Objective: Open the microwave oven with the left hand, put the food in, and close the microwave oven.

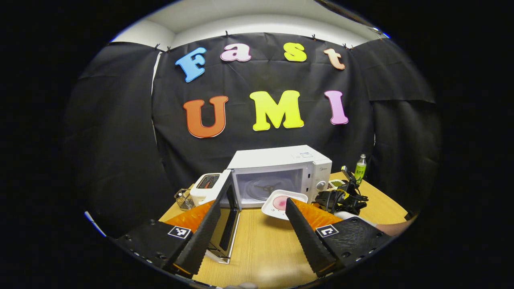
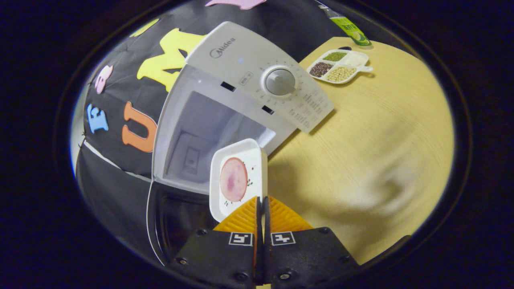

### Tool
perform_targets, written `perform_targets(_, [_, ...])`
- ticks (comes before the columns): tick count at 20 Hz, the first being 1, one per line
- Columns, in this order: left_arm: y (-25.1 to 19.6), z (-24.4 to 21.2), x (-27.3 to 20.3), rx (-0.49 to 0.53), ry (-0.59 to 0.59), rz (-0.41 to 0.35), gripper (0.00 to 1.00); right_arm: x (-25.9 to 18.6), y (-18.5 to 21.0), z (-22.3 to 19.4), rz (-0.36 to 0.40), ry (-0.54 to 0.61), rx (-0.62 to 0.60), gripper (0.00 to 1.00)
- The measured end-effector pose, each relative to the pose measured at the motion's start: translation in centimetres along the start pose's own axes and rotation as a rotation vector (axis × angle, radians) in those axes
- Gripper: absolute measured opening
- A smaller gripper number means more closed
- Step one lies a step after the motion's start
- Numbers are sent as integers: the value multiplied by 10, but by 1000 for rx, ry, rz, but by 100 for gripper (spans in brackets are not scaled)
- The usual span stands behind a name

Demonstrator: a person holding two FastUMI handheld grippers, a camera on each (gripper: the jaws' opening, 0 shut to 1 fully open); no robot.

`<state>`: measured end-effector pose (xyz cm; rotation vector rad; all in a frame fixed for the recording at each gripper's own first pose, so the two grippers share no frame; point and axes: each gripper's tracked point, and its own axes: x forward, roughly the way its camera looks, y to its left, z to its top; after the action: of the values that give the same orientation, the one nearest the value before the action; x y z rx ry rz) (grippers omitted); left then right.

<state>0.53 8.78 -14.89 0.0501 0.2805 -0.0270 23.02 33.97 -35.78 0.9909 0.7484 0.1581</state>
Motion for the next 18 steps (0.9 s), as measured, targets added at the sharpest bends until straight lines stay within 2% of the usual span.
perform_targets(2, [10, -7, 2, -4, 22, 19, 97, 11, 21, -4, 20, -54, 40, 4])
perform_targets(8, [27, -29, 11, 23, 62, 43, 97, 46, 56, 0, 4, -234, 148, 4])
perform_targets(18, [39, -36, 42, 9, 63, 45, 97, 133, 65, 29, -27, -325, 280, 4])
